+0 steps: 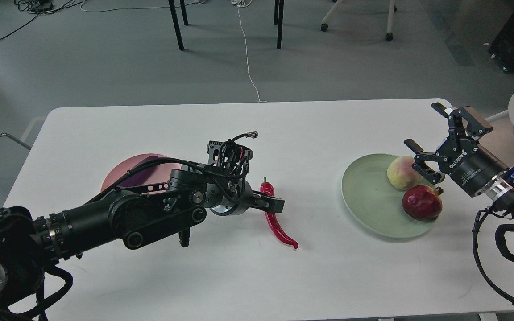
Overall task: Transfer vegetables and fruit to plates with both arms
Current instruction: 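Reach the left gripper to the red chili pepper and grasp it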
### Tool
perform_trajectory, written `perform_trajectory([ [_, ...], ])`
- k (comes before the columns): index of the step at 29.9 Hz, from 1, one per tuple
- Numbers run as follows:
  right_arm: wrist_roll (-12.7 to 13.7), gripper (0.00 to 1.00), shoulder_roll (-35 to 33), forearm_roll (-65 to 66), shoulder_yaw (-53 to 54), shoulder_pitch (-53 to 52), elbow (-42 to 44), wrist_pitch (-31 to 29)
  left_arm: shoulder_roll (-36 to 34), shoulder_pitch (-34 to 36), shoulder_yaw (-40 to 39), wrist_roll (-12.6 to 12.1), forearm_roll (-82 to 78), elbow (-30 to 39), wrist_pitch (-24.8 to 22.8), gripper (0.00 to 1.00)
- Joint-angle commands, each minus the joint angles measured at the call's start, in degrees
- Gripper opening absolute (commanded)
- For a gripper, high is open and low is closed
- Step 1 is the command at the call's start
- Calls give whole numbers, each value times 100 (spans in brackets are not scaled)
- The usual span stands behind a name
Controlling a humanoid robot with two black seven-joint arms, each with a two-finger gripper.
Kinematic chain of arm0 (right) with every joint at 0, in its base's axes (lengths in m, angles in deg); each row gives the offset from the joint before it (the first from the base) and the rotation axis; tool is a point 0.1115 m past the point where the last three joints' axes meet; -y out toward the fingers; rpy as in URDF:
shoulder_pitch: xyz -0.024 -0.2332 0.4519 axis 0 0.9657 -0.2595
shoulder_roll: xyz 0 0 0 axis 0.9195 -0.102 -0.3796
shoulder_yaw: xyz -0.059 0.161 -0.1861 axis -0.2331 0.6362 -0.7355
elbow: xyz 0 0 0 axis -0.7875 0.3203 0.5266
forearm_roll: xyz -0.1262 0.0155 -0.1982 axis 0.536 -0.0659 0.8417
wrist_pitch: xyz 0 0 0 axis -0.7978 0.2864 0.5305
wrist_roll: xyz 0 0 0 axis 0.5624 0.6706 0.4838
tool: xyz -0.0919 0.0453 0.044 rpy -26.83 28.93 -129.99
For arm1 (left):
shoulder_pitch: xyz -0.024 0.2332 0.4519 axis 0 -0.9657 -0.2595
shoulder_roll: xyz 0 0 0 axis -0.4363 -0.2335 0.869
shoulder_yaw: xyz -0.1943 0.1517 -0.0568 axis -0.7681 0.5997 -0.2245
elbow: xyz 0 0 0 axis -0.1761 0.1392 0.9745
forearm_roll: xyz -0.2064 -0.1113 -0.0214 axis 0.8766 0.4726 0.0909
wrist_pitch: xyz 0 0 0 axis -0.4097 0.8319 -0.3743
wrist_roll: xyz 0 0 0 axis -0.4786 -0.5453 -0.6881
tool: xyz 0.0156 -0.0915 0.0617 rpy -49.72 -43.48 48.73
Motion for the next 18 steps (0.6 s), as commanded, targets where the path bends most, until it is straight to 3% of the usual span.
perform_trajectory([
  [1, 0, 98, 0, -2, 2, 0, 8, 2, 102, -25, 3, 3, 1, -68, 36, 98],
  [9, 0, 98, 0, -2, 11, 0, -1, 2, 393, -51, 11, 3, -17, -261, 36, 92],
  [11, 0, 98, 0, -2, 11, 0, 8, 2, 410, -51, 11, 12, -17, -341, 36, 83],
  [18, 0, 98, 0, -2, 11, 44, -1, 2, 411, -34, 55, 3, -25, -385, 1, 29],
])
